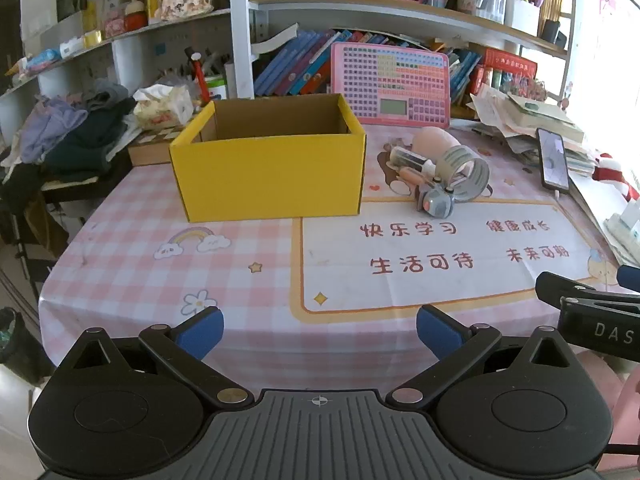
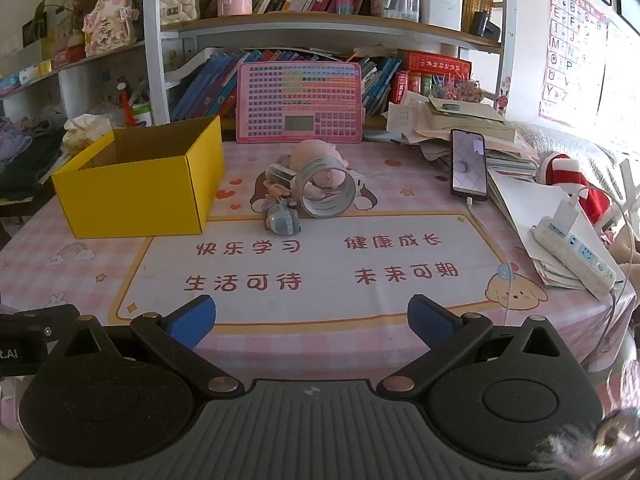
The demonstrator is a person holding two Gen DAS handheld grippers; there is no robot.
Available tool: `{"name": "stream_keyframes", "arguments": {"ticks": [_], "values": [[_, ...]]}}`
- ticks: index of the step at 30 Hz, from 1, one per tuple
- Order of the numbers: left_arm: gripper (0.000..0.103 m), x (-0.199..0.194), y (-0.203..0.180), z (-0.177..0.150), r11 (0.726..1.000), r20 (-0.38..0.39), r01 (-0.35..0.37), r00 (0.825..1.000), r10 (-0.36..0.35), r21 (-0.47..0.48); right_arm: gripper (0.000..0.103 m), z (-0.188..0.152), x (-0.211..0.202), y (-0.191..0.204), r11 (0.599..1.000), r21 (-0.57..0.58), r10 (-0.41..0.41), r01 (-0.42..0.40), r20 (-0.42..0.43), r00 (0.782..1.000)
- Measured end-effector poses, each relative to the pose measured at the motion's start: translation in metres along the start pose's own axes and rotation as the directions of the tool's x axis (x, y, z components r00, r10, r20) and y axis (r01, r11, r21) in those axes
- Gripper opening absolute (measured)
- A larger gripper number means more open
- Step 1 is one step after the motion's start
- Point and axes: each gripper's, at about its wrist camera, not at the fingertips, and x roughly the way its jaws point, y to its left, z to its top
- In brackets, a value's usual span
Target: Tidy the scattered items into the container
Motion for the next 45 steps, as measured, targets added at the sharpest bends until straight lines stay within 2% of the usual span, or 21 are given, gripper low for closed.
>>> {"name": "stream_keyframes", "arguments": {"ticks": [12, 45], "values": [[0.103, 0.008, 0.003, 0.001, 1.0, -0.018, 0.003, 1.0, -0.003, -0.003, 0.103, 0.001, 0.009, 0.002, 1.0, 0.001, -0.003, 0.003, -0.023, 1.0], [0.103, 0.013, 0.008, 0.004, 1.0, -0.025, 0.027, 0.999, -0.027, -0.008, 0.103, 0.007, 0.014, 0.01, 0.999, -0.017, 0.037, -0.037, -0.014, 0.999]]}}
